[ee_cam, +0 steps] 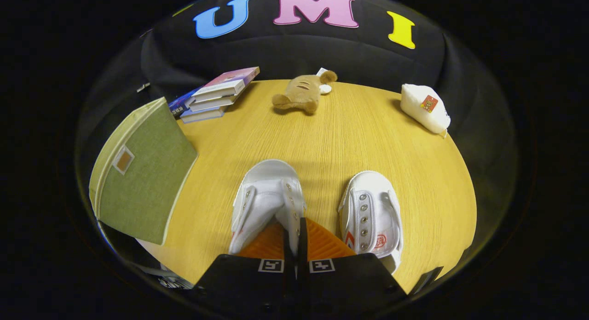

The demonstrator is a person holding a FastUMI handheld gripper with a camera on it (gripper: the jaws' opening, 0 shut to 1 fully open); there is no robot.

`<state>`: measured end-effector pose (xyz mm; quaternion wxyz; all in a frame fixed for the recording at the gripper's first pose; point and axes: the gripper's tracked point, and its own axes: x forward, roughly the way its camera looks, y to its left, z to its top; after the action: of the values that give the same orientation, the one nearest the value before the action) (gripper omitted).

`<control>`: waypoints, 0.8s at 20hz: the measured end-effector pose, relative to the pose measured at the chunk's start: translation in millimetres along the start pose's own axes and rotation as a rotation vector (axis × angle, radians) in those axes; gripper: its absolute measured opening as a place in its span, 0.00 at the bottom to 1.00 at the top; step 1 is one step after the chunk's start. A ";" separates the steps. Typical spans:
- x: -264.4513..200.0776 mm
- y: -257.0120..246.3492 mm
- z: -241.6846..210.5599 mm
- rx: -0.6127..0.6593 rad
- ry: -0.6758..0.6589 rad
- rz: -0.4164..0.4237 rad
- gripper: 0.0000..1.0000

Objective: Open the storage box then place both shoes into the box .Put the left shoe in first, then the right shoe, with the right side of both shoes facing outward in a uniform manner.

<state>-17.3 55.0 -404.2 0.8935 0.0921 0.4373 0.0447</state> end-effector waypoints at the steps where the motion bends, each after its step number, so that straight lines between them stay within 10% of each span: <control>1: -8.0 2.2 7.0 0.015 -0.010 0.003 0.05; 16: -118.2 181.9 148.6 0.174 0.040 0.209 0.05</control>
<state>27.6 195.5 -186.6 0.8636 0.2132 0.4455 0.1012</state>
